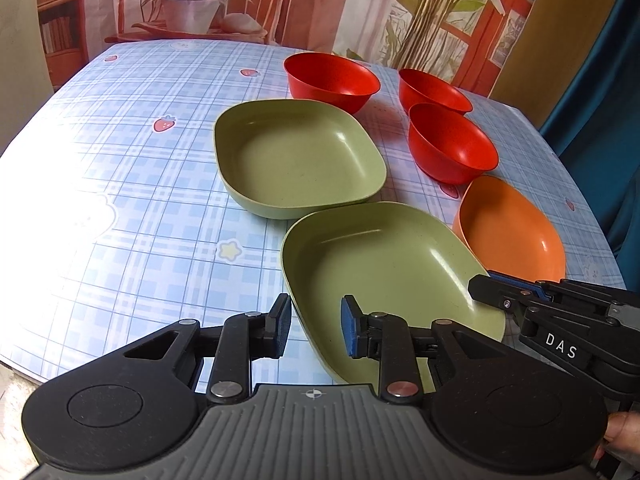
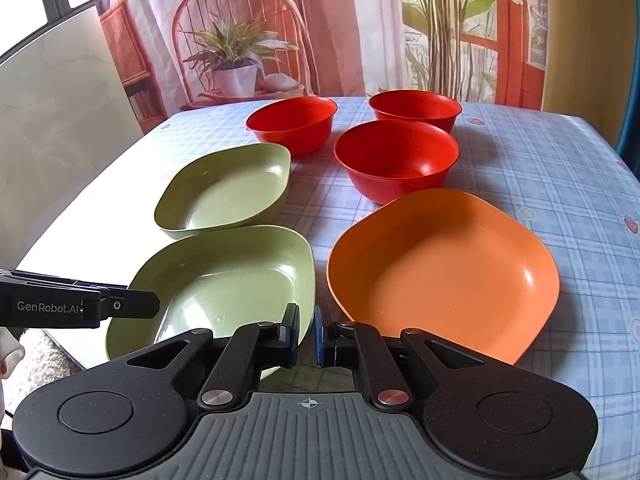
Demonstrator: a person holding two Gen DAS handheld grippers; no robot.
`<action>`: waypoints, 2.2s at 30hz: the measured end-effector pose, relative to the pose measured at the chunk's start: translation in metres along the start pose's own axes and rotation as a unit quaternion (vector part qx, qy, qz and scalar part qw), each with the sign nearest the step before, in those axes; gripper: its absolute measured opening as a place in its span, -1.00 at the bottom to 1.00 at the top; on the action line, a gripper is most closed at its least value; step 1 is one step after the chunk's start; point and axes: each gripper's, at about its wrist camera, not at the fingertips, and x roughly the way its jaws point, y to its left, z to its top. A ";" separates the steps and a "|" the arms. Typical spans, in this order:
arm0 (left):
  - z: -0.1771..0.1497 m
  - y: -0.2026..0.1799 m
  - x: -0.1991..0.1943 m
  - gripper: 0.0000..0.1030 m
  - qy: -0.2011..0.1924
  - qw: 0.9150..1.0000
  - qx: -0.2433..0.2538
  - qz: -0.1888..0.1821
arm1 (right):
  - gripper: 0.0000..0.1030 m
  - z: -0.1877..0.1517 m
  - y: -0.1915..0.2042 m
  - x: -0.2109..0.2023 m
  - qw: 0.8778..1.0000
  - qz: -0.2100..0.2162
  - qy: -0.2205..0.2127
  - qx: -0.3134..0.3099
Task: Organize plates and bowls
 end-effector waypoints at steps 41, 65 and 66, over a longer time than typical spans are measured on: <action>0.023 -0.003 -0.025 -0.42 -0.068 0.997 0.019 0.010 | -0.85 0.022 0.005 -0.019 0.999 0.020 -0.046 0.006; 0.099 0.035 0.022 -0.42 -0.080 0.996 0.022 0.038 | -0.83 0.096 0.015 0.068 0.998 0.029 -0.043 -0.035; 0.100 0.036 0.025 -0.42 -0.078 0.996 0.025 0.041 | -0.83 0.096 0.016 0.073 0.998 0.029 -0.040 -0.036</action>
